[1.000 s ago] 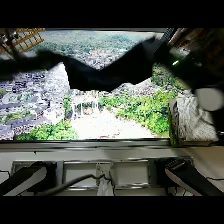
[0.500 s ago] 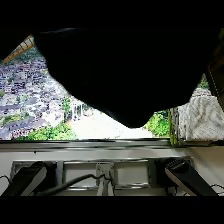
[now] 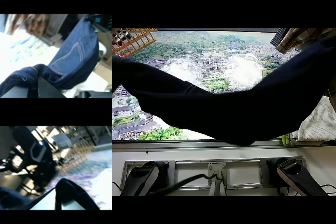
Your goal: Fold the clothes and pants, and hang the long-sleeved shirts on hangers.
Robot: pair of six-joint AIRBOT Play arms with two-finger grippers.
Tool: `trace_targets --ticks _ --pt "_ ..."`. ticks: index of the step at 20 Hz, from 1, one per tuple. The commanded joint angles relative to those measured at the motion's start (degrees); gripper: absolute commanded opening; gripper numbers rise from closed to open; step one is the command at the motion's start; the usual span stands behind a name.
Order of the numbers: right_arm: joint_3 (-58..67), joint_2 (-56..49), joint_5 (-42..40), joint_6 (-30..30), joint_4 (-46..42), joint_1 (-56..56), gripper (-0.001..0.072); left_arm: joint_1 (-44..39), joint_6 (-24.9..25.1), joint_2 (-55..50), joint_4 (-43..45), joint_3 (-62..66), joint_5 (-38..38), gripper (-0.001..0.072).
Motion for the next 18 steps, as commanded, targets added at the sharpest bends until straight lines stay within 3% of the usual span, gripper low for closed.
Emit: trace_targets --ticks 1,5,9,11,15,18 --pt "-0.2 -7.5 1.5 -0.8 -8.5 0.0 0.0022 0.0 -2.9 -3.0 9.0 -4.2 -0.1 0.0029" --pt "-0.2 -27.6 -3.0 -8.2 -9.5 0.0 0.0022 -0.9 0.0 -17.5 9.5 -9.9 3.8 0.0028" --pt "1.2 -48.1 -18.6 -14.0 -11.9 0.0 0.0023 -1.7 3.4 -36.2 15.4 -10.8 14.6 0.0028" --pt "3.9 -55.3 -22.2 -15.6 -11.7 0.0 0.0023 -1.4 3.5 -43.4 18.1 -10.8 18.6 0.0027" --pt "7.8 -59.5 -25.5 -15.6 -10.8 0.0 0.0023 -0.5 3.9 -50.1 21.1 -10.8 23.8 0.0027" --pt "10.7 -58.5 -19.7 -15.6 -8.4 0.6 0.0023 1.8 4.0 -49.5 22.2 -10.8 27.1 0.0027"
